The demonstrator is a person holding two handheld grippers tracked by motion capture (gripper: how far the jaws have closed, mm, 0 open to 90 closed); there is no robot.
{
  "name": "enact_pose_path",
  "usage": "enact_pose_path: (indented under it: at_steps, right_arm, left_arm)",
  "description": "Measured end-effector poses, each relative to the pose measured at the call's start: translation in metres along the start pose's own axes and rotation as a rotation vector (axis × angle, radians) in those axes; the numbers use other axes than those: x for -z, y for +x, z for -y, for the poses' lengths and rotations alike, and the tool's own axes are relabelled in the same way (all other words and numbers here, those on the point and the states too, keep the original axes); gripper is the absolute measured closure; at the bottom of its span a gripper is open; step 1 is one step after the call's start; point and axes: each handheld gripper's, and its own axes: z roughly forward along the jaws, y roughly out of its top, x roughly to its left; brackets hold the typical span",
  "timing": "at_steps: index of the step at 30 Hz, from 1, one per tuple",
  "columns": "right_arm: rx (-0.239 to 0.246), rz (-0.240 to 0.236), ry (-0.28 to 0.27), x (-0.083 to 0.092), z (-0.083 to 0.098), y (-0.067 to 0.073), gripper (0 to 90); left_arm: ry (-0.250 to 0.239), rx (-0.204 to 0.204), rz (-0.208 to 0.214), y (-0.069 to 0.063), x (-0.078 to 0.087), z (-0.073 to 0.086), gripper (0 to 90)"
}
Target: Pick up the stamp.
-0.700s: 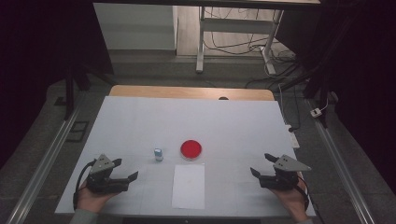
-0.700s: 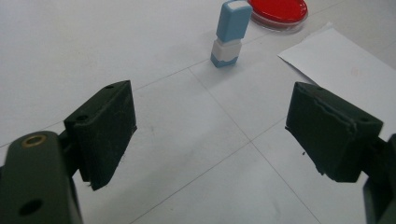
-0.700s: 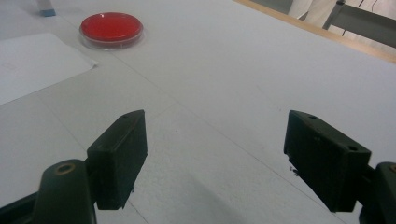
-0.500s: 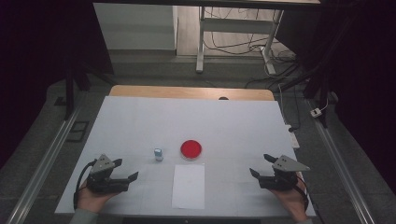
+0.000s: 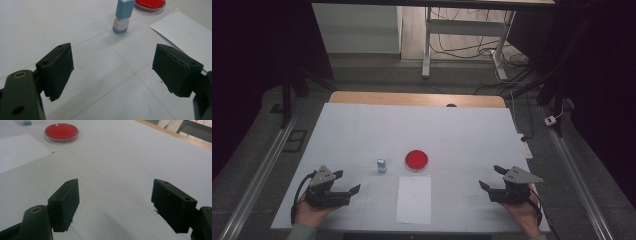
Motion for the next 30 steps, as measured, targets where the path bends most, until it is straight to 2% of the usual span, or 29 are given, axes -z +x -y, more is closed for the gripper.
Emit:
enact_pose_path:
  at_steps: [13,30]
  right_arm:
    - [-0.001,-0.002,0.008,-0.001,0.000,0.000,22.6]
    - [-0.002,-0.004,0.011,-0.002,-0.001,0.001,22.8]
  left_arm:
    - [0.000,-0.006,-0.002,0.000,-0.001,-0.002,17.4]
    - [-0.011,-0.039,0.015,-0.003,-0.006,-0.013,18.4]
